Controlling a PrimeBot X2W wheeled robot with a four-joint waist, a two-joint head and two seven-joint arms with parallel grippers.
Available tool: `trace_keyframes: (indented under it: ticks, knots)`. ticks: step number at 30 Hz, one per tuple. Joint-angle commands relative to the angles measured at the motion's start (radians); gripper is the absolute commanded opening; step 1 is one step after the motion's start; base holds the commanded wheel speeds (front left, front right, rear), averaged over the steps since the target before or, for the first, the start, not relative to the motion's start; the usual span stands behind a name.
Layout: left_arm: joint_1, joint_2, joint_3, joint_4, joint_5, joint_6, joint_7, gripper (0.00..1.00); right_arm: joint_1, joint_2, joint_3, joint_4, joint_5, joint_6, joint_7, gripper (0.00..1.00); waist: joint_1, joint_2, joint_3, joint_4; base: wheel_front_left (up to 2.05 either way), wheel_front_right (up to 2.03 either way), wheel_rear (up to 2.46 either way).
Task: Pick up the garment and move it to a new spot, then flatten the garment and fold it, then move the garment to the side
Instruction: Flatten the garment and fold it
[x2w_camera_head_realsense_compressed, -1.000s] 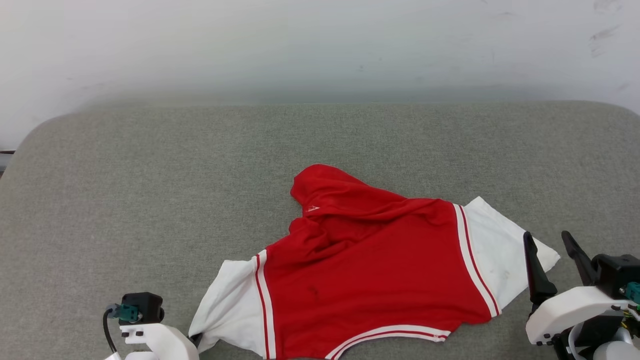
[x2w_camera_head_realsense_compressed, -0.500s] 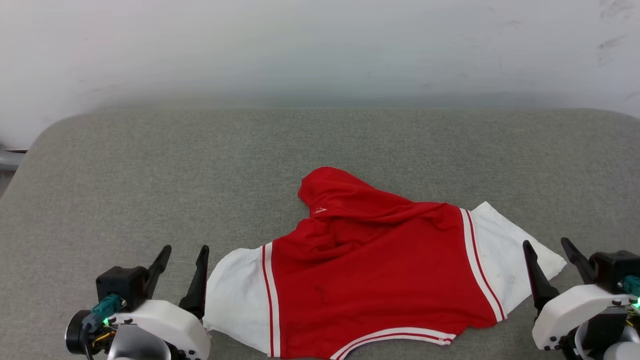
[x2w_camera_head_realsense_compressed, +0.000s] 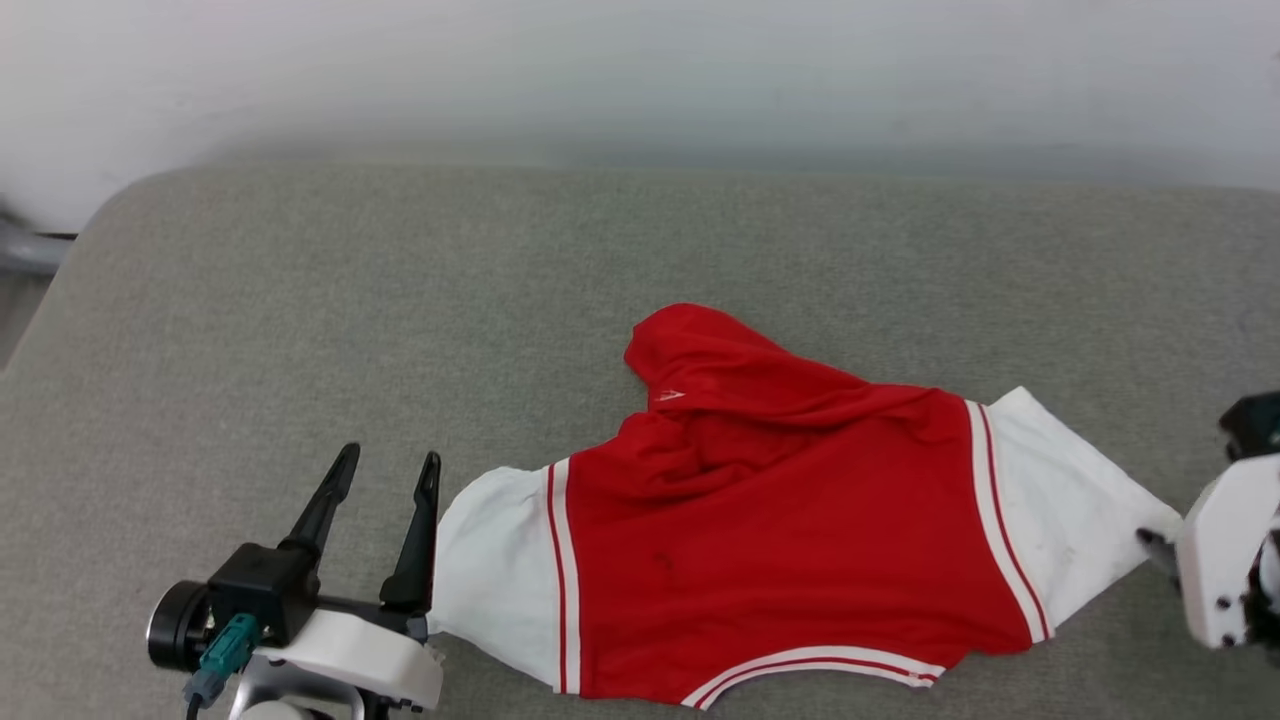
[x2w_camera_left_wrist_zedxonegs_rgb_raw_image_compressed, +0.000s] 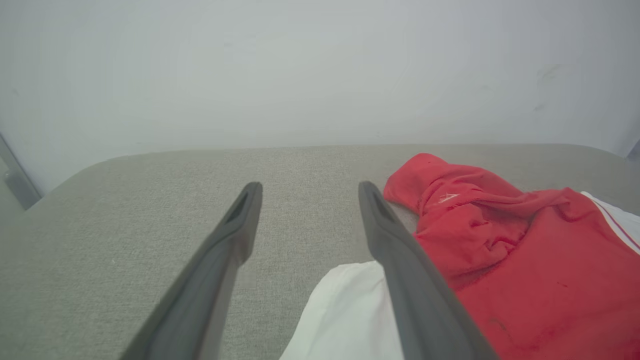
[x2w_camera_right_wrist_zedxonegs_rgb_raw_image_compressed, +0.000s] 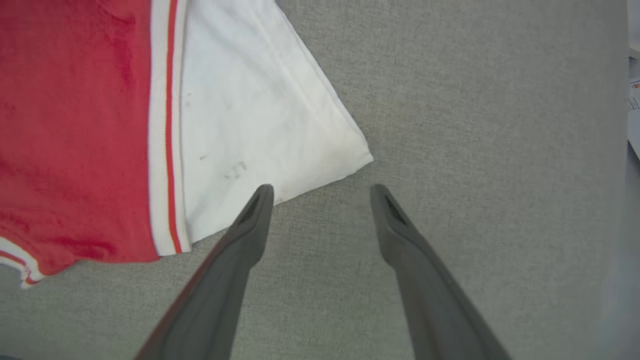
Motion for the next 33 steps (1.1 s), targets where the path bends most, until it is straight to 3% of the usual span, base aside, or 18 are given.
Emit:
trace_keyframes:
  ticks: [1, 5, 11, 16, 22, 23, 24, 25, 33]
  knots:
    - [-0.016, -0.004, 0.001, 0.002, 0.003, -0.003, -0.004, 1.00, -0.029, -0.006, 0.000, 0.005, 0.009, -0.001, 0.016, 1.00, 0.0000, 0.0000, 0.023, 0.019, 0.00, 0.00, 0.00]
    - [-0.040, -0.018, -0.005, 0.009, 0.009, -0.014, -0.008, 1.00, -0.086, -0.051, -0.011, 0.065, 0.028, -0.001, 0.091, 1.00, 0.0000, 0.0000, 0.061, 0.053, 0.00, 0.00, 0.00]
    - [-0.061, -0.035, 0.000, 0.019, -0.001, -0.028, -0.010, 1.00, -0.145, -0.087, -0.010, 0.188, 0.001, -0.001, 0.085, 1.00, 0.0000, 0.0000, 0.104, 0.093, 0.00, 0.00, 0.00]
    - [-0.076, -0.043, 0.004, 0.023, 0.004, -0.036, -0.011, 1.00, -0.158, -0.091, 0.012, 0.283, 0.010, -0.001, 0.068, 1.00, 0.0000, 0.0000, 0.127, 0.118, 0.00, 0.00, 0.00]
    - [-0.079, -0.049, 0.018, 0.030, -0.001, -0.042, -0.012, 1.00, -0.127, -0.037, 0.051, 0.372, 0.050, 0.001, 0.052, 1.00, 0.0000, 0.0000, 0.133, 0.129, 0.00, 0.00, 0.00]
    - [-0.077, -0.050, 0.020, 0.031, -0.001, -0.043, -0.012, 1.00, -0.120, -0.030, 0.057, 0.383, 0.057, 0.002, 0.055, 0.49, 0.0000, 0.0000, 0.131, 0.129, 0.00, 0.00, 0.00]
    - [-0.075, -0.050, 0.022, 0.034, 0.000, -0.043, -0.012, 1.00, -0.114, -0.026, 0.061, 0.392, 0.061, 0.002, 0.049, 0.06, 0.0000, 0.0000, 0.128, 0.128, 0.00, 0.00, 0.00]
    - [-0.071, -0.050, 0.022, 0.037, 0.000, -0.044, -0.012, 1.00, -0.107, -0.026, 0.064, 0.398, 0.062, 0.002, 0.044, 0.00, 0.0000, 0.0000, 0.123, 0.127, 0.00, 0.00, 0.00]
    - [-0.039, -0.026, 0.020, 0.067, -0.033, -0.067, 0.034, 1.00, -0.058, -0.058, 0.038, 0.417, 0.084, -0.001, -0.021, 0.00, 0.0000, 0.0000, 0.065, 0.092, 0.00, 0.00, 0.00]
